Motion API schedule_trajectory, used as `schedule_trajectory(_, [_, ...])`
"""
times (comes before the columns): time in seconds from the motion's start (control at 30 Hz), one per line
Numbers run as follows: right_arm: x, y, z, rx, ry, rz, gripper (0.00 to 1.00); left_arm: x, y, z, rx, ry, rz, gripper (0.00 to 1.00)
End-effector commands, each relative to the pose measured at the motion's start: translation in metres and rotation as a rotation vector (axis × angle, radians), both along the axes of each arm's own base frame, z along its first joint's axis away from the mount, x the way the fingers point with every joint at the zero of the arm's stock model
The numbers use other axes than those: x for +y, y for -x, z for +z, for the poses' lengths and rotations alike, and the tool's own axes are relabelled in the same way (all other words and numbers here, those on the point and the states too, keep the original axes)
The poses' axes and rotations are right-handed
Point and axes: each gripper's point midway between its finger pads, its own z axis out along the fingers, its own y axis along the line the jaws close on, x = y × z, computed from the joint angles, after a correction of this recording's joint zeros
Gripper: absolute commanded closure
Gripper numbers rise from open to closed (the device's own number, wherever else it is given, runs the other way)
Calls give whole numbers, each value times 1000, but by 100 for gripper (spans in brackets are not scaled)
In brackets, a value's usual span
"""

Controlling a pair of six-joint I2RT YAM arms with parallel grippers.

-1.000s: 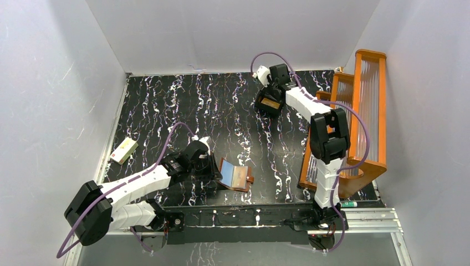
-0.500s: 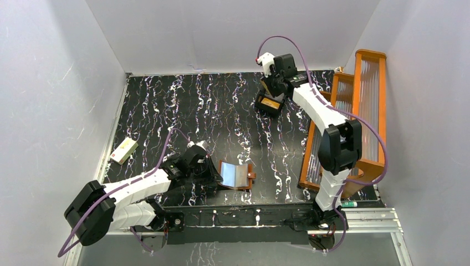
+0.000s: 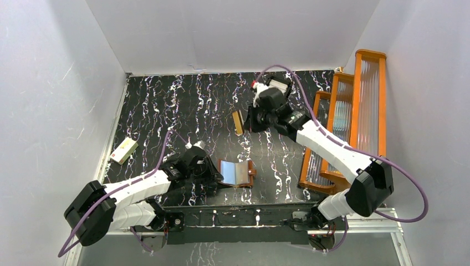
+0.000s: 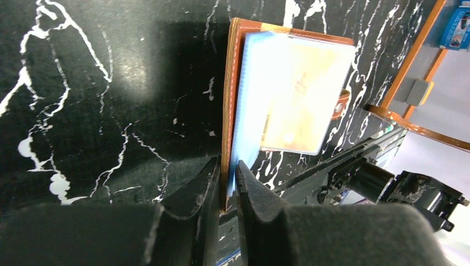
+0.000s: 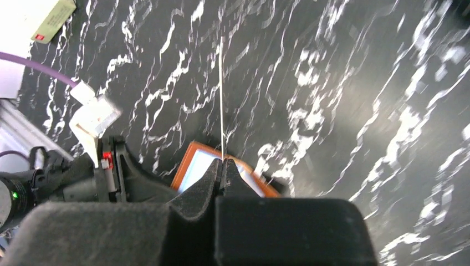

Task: Put the credit cards into the card holder
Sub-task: Insert the credit card into the card holder.

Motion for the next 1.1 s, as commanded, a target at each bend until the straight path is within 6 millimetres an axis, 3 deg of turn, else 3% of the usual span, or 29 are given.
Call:
schedule_trajectory(0.0, [18,37,-19,231,-215,-147,100,13,3,-7,0,-25,34,83])
schedule_trajectory(0.07, [21,55,-36,312,-265,-149,100,18,6,-10,0,-35,35,77])
schedule_trajectory(0.2, [23,86,-70,412,-264,-174,100,26,13,-15,2,-48,38,75])
schedule_trajectory(0.37, [31,103,-88,457,-245,-169,100,29,16,-21,8,-51,33,84])
schedule_trajectory(0.6, [34,121,-115,524,-203,-166,100,27,16,-22,11,-66,12,100])
schedule_trajectory(0.8, [24,127,-142,557,-130,-179,100,31,17,-27,11,-80,10,100])
schedule_trajectory(1.07, [13,132,-162,557,-72,-181,100,36,20,-34,27,-114,11,100])
